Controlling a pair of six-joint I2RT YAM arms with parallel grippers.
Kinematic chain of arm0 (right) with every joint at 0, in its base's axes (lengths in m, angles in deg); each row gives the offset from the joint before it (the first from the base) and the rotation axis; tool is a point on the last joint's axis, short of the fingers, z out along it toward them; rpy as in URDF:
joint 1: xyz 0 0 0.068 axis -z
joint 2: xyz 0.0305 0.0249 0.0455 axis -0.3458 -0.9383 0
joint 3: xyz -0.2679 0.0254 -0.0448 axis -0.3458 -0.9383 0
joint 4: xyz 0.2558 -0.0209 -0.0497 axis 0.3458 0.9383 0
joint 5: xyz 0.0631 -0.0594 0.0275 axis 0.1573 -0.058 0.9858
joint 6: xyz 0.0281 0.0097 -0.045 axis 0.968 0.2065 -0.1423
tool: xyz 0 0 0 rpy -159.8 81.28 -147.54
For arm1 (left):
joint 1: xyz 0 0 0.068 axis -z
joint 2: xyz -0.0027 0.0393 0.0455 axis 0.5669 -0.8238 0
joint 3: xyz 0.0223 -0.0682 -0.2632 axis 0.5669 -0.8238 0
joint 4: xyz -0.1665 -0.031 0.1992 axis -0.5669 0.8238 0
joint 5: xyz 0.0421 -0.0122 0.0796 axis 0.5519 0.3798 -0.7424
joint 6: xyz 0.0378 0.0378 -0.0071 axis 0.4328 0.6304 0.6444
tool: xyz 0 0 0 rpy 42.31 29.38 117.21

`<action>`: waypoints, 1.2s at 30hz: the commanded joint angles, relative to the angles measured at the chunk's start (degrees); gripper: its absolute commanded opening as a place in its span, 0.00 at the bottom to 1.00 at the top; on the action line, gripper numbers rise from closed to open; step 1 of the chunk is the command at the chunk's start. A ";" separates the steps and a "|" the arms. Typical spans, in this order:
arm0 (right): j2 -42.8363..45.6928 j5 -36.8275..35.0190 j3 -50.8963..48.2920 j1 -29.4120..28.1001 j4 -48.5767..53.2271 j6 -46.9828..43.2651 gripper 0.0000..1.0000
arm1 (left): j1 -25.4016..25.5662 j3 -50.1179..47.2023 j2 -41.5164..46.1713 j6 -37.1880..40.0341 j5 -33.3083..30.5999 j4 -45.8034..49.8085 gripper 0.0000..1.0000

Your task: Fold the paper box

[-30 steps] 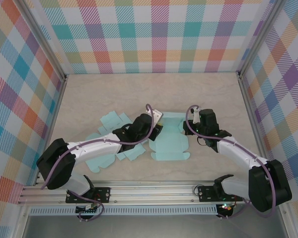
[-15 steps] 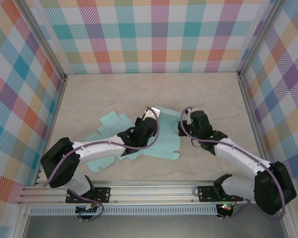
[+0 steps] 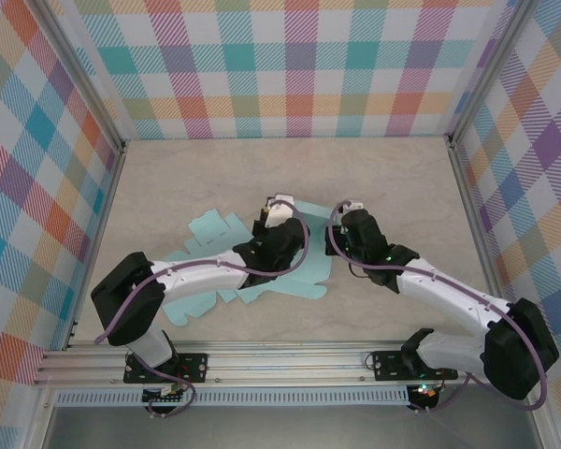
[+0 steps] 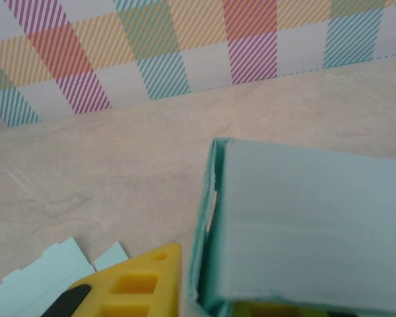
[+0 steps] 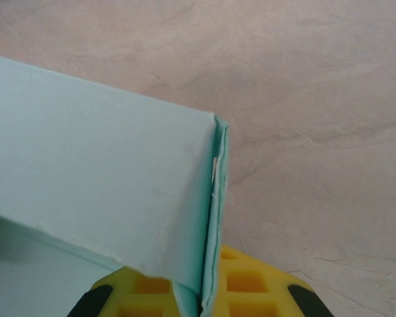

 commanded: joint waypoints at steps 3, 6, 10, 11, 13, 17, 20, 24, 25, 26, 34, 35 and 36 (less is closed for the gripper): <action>-2.57 0.64 1.27 -0.37 1.71 1.48 0.00 | -5.14 -2.25 2.96 -6.26 3.49 0.93 0.10; -4.30 1.35 2.06 -0.39 1.63 1.73 0.00 | -5.23 -3.60 3.80 -3.78 8.84 -0.93 0.12; -6.01 1.27 3.20 -0.35 2.67 2.10 0.00 | -5.15 -7.14 6.56 -3.28 16.51 -4.02 0.35; -6.19 1.14 3.29 -0.35 2.84 2.19 0.00 | -5.14 -7.96 7.27 -3.48 17.46 -4.59 0.38; -6.37 1.01 3.22 -0.36 2.94 2.41 0.00 | -5.03 -10.04 9.49 -4.01 19.12 -5.40 0.39; -6.15 1.14 3.30 -0.41 3.31 2.55 0.00 | -5.05 -12.84 12.86 -4.09 19.15 -5.42 0.37; -6.10 1.65 3.50 -0.37 3.36 2.63 0.00 | -5.02 -13.78 13.75 -4.22 18.05 -4.77 0.31; -6.30 2.50 3.75 -0.44 3.84 3.05 0.00 | -5.05 -13.95 13.45 -4.34 16.88 -5.93 0.23; -6.24 2.54 3.56 -0.48 3.86 3.29 0.00 | -5.00 -13.73 12.96 -4.31 16.55 -6.36 0.20; -6.09 2.54 3.42 -0.44 3.75 3.63 0.00 | -4.99 -13.49 12.54 -4.35 15.86 -6.71 0.18; -4.80 2.59 1.77 -1.26 2.02 5.60 0.00 | -3.39 -7.89 6.83 -11.78 -2.15 -1.50 0.00; -4.96 2.22 1.89 -1.45 2.19 5.85 0.00 | -3.39 -6.90 6.26 -14.16 -3.86 0.65 0.00; -5.16 1.80 2.05 -1.67 2.20 5.96 0.00 | -3.39 -6.18 5.91 -16.18 -5.85 2.57 0.00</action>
